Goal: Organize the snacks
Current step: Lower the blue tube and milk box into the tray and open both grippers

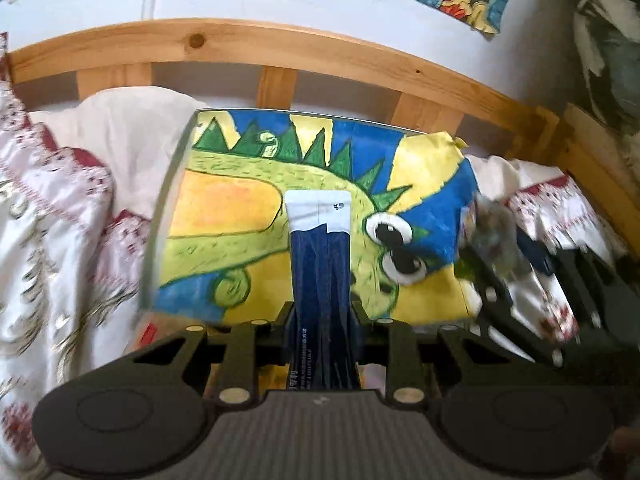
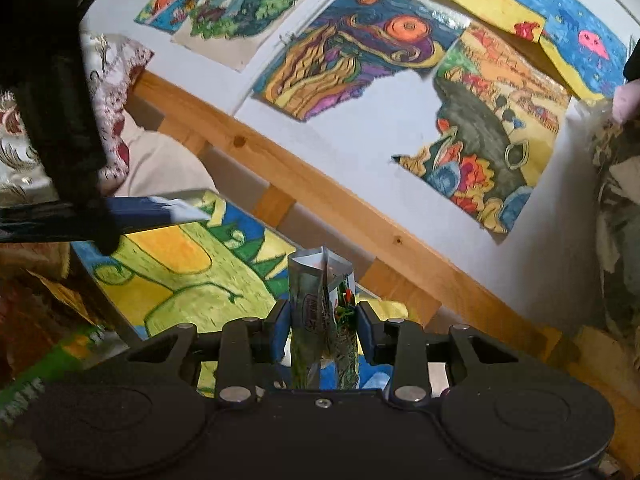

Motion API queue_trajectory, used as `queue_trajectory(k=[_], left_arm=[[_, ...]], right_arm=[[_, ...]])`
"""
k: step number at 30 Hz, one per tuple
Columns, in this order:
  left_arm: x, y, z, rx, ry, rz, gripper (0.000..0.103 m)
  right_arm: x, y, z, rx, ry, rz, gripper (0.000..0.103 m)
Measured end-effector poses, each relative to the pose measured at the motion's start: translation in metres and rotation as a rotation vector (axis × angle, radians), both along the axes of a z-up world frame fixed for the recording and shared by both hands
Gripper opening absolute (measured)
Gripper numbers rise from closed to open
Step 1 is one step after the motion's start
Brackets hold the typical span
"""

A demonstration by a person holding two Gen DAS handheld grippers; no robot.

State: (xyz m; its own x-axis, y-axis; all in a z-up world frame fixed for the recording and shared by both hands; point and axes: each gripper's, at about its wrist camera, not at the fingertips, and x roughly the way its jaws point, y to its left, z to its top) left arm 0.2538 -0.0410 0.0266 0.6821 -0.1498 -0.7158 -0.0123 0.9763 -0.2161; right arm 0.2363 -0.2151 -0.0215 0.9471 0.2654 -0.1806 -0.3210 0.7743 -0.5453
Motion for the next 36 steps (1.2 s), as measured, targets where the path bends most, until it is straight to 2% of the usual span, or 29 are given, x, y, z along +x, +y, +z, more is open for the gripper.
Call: queue_trajectory(k=[9, 20, 23, 25, 28, 36], left_arm=[[0.074, -0.025, -0.021, 0.022, 0.004, 0.015, 0.03], [0.103, -0.04, -0.042, 0.04, 0.007, 0.018, 0.031], [0.105, -0.041, -0.045, 0.038, 0.015, 0.017, 0.033], [0.105, -0.042, -0.046, 0.036, 0.018, 0.016, 0.035], [0.104, -0.041, -0.046, 0.032, 0.014, 0.02, 0.037], [0.094, -0.032, -0.038, -0.015, -0.026, 0.051, 0.065]], right_arm=[[0.021, -0.008, -0.01, -0.017, 0.079, -0.007, 0.039], [0.033, -0.01, -0.017, 0.005, 0.157, -0.013, 0.043], [0.035, -0.009, -0.018, 0.003, 0.161, -0.011, 0.048], [0.036, -0.008, -0.018, 0.007, 0.164, -0.017, 0.059], [0.037, -0.01, -0.017, 0.021, 0.171, -0.019, 0.067], [0.036, -0.013, -0.01, 0.069, 0.174, -0.027, 0.087]])
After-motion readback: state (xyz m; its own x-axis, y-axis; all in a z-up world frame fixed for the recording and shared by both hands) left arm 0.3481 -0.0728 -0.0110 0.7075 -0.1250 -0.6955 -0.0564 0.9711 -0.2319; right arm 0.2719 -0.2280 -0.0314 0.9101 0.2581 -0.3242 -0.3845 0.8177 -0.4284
